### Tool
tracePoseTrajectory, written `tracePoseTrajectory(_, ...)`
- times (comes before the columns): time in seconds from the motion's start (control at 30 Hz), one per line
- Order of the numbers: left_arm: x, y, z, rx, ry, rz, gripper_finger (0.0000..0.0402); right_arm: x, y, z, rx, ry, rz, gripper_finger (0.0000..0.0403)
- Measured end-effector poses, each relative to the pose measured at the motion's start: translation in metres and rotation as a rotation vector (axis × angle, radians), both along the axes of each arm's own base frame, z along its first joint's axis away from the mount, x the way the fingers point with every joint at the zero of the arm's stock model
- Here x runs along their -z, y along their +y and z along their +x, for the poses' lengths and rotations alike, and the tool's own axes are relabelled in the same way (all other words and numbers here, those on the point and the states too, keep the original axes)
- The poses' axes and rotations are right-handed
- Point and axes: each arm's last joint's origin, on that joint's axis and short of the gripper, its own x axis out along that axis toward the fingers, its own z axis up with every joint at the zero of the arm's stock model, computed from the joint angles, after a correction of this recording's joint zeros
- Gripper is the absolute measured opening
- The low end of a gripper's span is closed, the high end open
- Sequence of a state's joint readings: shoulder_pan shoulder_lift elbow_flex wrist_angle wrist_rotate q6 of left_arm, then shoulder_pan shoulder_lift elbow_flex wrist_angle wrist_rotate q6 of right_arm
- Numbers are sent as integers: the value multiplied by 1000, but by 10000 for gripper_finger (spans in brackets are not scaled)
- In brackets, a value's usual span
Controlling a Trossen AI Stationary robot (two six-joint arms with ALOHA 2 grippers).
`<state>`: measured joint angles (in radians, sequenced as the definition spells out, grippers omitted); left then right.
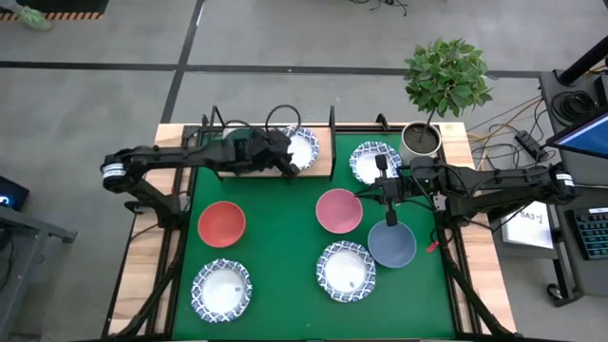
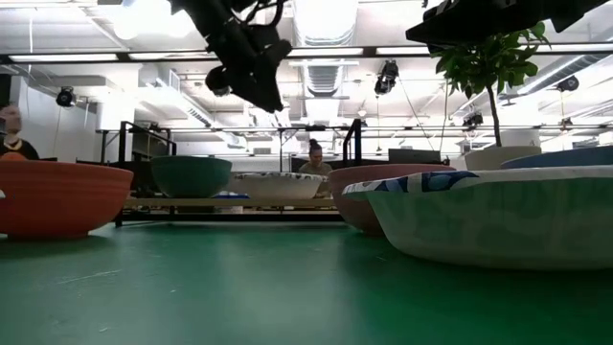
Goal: Place and stack bowls onto a shelf
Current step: Stack the white bowl on top of the white bowl on the shelf
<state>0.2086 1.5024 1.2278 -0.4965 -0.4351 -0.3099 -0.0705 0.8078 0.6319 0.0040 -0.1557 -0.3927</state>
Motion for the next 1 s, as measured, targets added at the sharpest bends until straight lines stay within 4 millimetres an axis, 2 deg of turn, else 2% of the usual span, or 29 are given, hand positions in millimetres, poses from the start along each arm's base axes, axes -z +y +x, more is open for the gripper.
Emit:
tracePoseTrajectory(0.53, 2, -86, 10, 284, -3, -30, 95, 0, 0, 0, 3, 1, 13, 9)
tracePoseTrajectory(0.73, 24, -117, 22, 297, 4, -108, 95, 1, 0, 1, 4, 4, 16, 9)
tracePoseTrajectory(0.87, 41, -140, 27, 395, 58, -181, 95, 3, 0, 3, 4, 18, 16, 9)
tracePoseTrajectory(1.0, 53, -154, 30, 420, 106, -291, 95, 6, -1, 8, 4, 30, 16, 9)
